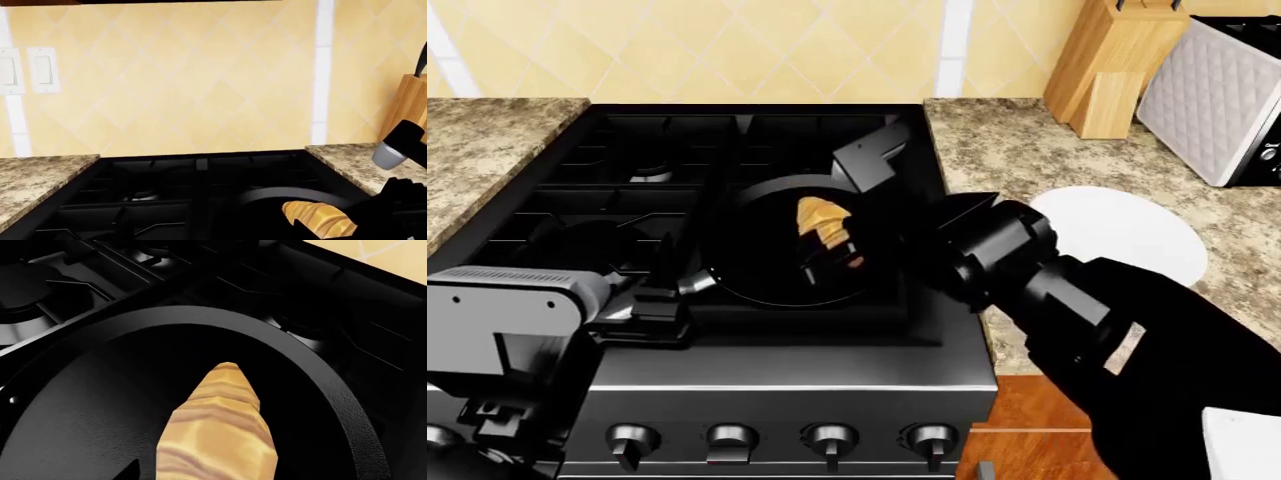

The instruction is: Pick the croissant and place it on the pan. Then turn on the stove to warm the croissant.

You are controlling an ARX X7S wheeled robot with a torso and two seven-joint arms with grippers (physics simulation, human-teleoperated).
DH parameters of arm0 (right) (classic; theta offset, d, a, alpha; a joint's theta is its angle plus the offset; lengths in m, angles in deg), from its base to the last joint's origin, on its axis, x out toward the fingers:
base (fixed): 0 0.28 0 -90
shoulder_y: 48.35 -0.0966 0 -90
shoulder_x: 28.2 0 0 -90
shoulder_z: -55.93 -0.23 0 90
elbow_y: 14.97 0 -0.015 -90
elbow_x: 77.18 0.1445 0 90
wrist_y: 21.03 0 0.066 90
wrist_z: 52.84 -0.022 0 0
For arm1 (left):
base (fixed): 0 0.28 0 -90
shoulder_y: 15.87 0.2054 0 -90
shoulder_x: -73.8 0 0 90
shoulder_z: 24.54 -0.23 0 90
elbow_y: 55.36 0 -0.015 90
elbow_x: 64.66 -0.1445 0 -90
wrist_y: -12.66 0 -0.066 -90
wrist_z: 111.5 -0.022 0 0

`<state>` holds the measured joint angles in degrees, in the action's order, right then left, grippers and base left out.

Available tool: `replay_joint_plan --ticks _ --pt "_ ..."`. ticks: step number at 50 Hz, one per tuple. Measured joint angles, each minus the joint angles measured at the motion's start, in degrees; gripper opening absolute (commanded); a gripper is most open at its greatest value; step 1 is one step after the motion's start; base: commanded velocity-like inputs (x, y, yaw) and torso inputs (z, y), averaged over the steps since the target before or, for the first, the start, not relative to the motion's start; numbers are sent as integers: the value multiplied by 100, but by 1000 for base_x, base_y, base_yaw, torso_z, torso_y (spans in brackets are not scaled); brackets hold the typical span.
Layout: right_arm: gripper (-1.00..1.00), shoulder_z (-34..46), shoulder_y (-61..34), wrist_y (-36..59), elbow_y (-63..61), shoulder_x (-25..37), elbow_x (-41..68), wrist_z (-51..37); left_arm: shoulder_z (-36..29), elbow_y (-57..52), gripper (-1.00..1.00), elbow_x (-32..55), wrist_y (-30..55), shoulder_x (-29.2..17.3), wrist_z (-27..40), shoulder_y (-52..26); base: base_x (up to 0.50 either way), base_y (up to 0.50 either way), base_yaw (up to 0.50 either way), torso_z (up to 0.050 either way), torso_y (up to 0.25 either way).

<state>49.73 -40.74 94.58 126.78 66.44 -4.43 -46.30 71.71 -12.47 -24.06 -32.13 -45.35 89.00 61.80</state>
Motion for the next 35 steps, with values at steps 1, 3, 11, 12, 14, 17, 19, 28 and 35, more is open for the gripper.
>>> replay_joint_plan --ticks 1,3,11,12,14,17,19,28,35 --pt "100 -9 -9 13 -84 42 19 -41 2 -16 100 11 9 -3 9 -3 0 0 0 0 0" --pt "100 -28 -28 38 -245 122 55 -119 4 -49 100 32 27 -8 29 -11 0 0 0 0 0" --pt "100 -132 -117 125 -853 441 201 -421 8 -179 100 117 101 -32 108 -50 0 0 0 0 0" --pt "100 -150 -127 135 -937 486 224 -466 6 -193 100 125 109 -34 116 -55 0 0 0 0 0" --pt "100 -197 -138 153 -1135 590 280 -577 0 -218 100 140 122 -39 131 -64 0 0 0 0 0" --pt "100 -280 -142 178 -1473 766 383 -771 -16 -245 100 156 135 -43 148 -78 0 0 0 0 0" --pt "100 -343 -134 189 -1723 897 463 -918 -29 -257 100 166 143 -43 158 -88 0 0 0 0 0" --pt "100 -664 -29 148 -2857 1498 830 -1641 -125 -269 100 182 153 -37 169 -142 0 0 0 0 0" --pt "100 -912 131 -45 -3739 1937 994 -2254 -198 -244 100 170 139 -31 165 -150 0 0 0 0 0"
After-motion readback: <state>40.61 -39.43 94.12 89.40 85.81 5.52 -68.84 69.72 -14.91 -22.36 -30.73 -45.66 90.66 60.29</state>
